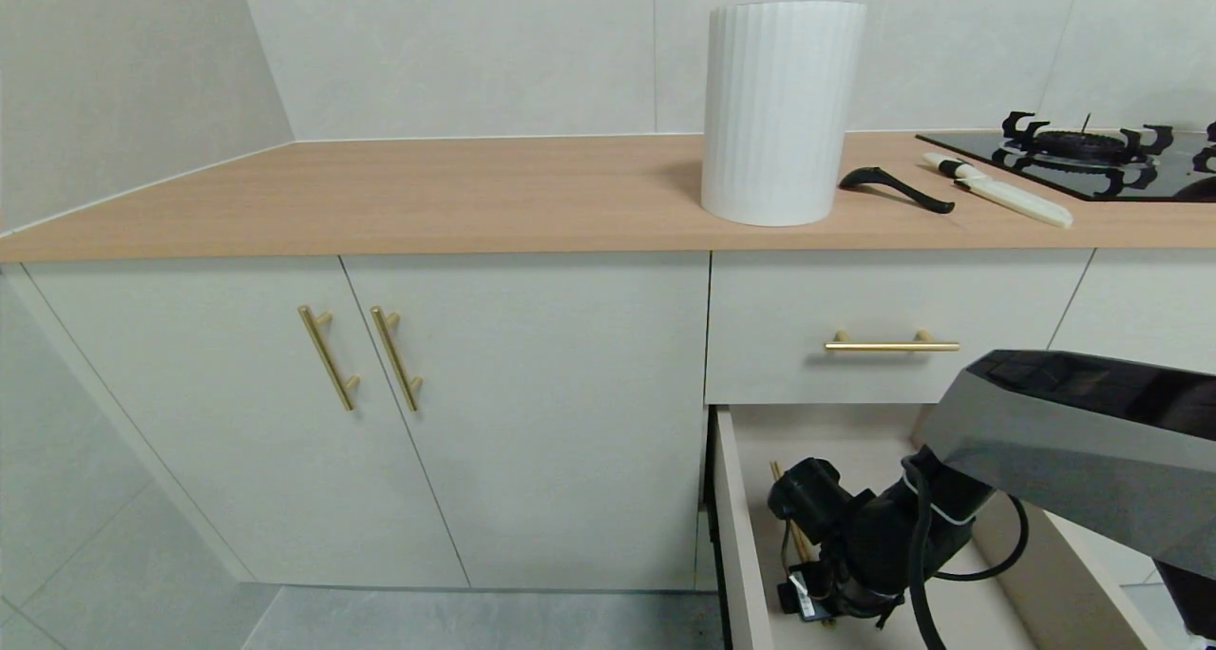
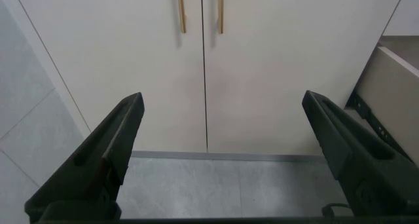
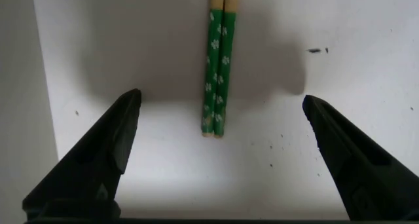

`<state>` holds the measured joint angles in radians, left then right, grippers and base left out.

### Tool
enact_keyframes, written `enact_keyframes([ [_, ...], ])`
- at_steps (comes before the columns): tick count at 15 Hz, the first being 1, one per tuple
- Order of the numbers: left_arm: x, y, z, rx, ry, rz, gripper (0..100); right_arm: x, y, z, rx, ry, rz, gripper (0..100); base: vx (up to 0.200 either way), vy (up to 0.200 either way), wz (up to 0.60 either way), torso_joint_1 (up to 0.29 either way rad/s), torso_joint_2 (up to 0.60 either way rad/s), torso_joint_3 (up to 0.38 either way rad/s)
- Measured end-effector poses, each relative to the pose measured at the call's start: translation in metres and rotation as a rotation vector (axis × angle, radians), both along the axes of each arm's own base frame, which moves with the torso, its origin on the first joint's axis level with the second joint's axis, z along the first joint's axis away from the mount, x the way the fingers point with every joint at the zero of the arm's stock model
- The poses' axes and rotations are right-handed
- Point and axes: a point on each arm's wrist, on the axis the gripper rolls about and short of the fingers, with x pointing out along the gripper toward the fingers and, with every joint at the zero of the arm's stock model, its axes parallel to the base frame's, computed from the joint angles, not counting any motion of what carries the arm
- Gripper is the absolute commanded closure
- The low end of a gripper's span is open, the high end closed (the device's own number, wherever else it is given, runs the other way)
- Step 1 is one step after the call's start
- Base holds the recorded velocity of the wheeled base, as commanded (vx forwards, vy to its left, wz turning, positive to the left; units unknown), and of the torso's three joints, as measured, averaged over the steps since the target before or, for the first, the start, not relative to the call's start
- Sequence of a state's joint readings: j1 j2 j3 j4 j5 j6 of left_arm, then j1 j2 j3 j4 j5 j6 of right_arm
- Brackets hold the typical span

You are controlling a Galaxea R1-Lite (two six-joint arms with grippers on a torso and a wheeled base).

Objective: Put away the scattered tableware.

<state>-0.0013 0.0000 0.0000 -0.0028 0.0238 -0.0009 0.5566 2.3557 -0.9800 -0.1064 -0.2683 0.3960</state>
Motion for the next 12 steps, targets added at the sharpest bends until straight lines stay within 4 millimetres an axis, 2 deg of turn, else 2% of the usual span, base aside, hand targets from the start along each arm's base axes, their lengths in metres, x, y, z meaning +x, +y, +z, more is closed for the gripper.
enact_keyframes([
  [3, 0.0, 0.0, 0.0, 0.0, 0.0, 0.0, 0, -0.004, -0.003, 0.025, -0.004, -0.059, -0.003, 0, 0.0, 0.0, 0.0, 0.0, 0.0, 0.0],
  [7, 0.0, 0.0, 0.0, 0.0, 0.0, 0.0, 0, -0.018, -0.013, 0.095, 0.055, -0.216, 0.036, 0, 0.0, 0.0, 0.0, 0.0, 0.0, 0.0],
  [12, 0.0, 0.0, 0.0, 0.0, 0.0, 0.0, 0, -0.043, -0.034, 0.175, 0.09, -0.452, 0.051, 0, 0.0, 0.0, 0.0, 0.0, 0.0, 0.0],
])
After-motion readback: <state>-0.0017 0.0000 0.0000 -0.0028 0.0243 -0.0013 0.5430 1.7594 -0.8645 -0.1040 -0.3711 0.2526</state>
